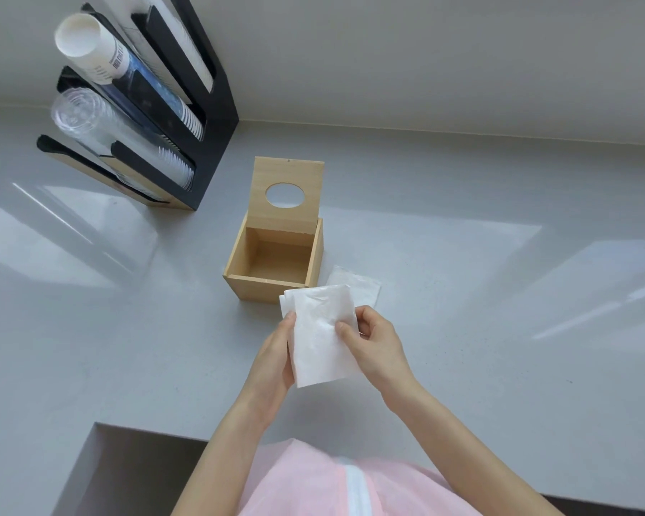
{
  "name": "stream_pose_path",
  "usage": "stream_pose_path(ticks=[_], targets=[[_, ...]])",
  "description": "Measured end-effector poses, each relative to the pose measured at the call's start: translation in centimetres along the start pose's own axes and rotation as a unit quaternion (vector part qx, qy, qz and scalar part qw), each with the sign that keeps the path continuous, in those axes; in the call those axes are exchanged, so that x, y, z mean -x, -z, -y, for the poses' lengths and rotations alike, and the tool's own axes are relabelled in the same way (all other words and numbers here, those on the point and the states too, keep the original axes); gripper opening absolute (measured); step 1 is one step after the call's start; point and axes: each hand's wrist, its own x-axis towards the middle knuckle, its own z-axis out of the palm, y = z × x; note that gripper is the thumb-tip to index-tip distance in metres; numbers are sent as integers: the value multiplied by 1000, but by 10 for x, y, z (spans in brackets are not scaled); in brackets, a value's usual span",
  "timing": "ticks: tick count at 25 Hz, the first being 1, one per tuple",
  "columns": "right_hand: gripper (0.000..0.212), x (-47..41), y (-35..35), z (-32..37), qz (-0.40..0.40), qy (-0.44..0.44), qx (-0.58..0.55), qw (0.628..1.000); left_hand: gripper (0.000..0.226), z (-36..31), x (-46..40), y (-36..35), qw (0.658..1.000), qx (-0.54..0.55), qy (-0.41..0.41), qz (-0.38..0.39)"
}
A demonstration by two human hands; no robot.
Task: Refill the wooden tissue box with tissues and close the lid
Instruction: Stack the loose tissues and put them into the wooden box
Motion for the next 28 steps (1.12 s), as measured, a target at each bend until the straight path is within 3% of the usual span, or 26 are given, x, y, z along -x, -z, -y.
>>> stream_pose_path(ticks=[9,14,18,20,22,25,28], targets=[[9,-1,0,-7,-22,1,8,1000,47,7,-5,1,999,-40,-15,34],[7,-3,0,-11,-17,-4,16,1000,20,11,-8,1,998,-59,-15,-2],[9,-21,18,-3,33,-15,55,998,16,9,-7,5,998,-49,-15,-37],[3,-43,35,2,-21,-1,113,993,16,8,-6,9,998,-41,-11,-53],[23,-67,48,4,-65,-9,223,973,16,8,-5,10,998,-33,-8,-59],[52,-84,42,-2,-22,-41,356,934,16,7,-4,10,998,-30,-9,-61],[45,-90,32,-9,-15,-37,387,921,17,9,-3,8,998,-34,-5,-62]])
